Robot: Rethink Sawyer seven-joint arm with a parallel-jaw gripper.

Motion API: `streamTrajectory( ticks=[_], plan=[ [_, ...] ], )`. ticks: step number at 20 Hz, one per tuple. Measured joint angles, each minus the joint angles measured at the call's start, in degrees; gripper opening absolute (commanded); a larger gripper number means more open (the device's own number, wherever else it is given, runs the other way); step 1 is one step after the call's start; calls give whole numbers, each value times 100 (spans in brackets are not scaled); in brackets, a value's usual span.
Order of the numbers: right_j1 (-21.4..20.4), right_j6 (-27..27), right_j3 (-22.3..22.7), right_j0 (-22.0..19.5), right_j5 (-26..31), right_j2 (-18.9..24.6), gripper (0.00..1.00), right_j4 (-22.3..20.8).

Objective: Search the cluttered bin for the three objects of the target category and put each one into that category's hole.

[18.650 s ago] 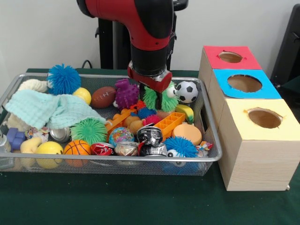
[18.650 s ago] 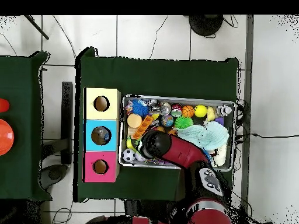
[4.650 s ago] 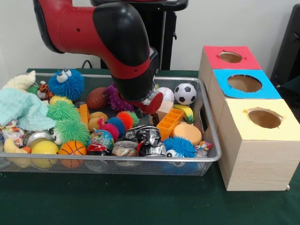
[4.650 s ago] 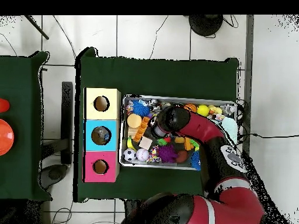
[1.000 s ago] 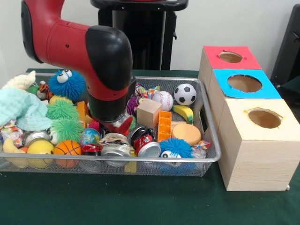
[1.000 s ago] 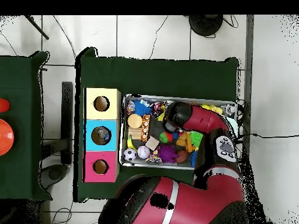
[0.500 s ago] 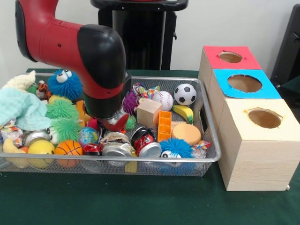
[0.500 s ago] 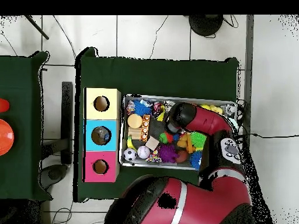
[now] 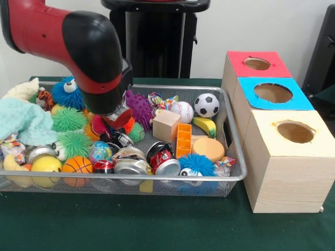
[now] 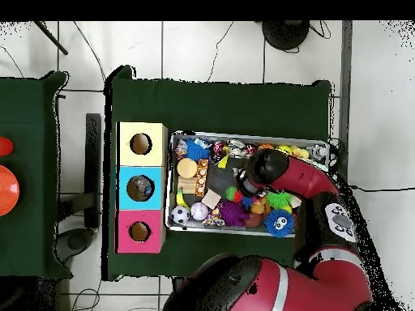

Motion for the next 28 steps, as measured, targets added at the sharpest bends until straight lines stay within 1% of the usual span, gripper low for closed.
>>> streamTrajectory(
  ticks=[6,11,13,18,19,22,23,28],
  plan=[
    [-202,0,107,-60,260,88,100,-3],
    [-423,0,289,-70,577,127,100,-7],
    [-486,0,363,-72,613,141,100,-7],
    [-738,0,687,-55,621,210,100,7],
    [-843,0,828,-8,621,263,100,61],
    [-893,0,911,46,620,310,100,132],
    [-913,0,982,131,602,387,100,250],
    [-860,0,1001,338,459,542,100,454]
  ],
)
